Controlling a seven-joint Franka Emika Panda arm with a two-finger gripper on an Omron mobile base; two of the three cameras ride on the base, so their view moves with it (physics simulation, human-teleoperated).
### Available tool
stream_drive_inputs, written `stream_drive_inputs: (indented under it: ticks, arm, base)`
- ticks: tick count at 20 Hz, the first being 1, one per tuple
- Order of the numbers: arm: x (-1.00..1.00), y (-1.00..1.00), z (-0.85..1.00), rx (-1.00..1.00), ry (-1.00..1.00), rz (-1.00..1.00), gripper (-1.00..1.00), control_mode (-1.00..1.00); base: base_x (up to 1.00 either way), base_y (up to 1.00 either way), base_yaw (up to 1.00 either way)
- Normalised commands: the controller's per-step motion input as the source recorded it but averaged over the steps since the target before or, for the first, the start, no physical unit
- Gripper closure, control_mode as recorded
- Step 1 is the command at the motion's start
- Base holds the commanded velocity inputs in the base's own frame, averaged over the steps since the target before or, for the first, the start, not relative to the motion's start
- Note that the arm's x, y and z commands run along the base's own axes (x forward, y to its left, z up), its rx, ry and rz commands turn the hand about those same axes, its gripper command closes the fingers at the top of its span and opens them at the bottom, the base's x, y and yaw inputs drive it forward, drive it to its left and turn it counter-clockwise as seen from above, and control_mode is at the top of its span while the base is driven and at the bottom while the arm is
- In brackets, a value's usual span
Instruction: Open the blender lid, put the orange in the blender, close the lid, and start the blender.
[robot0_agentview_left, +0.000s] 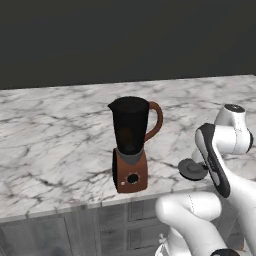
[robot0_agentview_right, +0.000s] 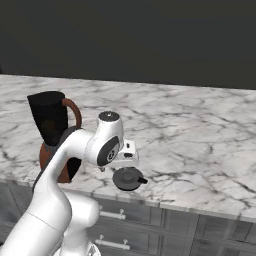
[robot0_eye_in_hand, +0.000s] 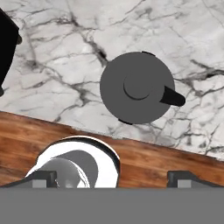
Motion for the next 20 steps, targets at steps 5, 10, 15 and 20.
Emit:
stream_drive_inputs:
  ticks: [5, 10, 15, 20]
  arm:
    - [0.46, 0.00, -0.54, 0.00, 0.04, 0.01, -1.00, -1.00]
    - [0.39, -0.06, -0.52, 0.00, 0.06, 0.02, -1.00, -1.00]
    - [0.25, -0.23, -0.40, 0.00, 0.03, 0.03, -1.00, -1.00]
    - [0.22, -0.17, -0.27, 0.00, 0.00, 0.02, -1.00, -1.00]
  base:
    - [0.00, 0.00, 0.00]
    - [0.00, 0.00, 0.00]
    - [0.00, 0.00, 0.00]
    - [0.00, 0.00, 0.00]
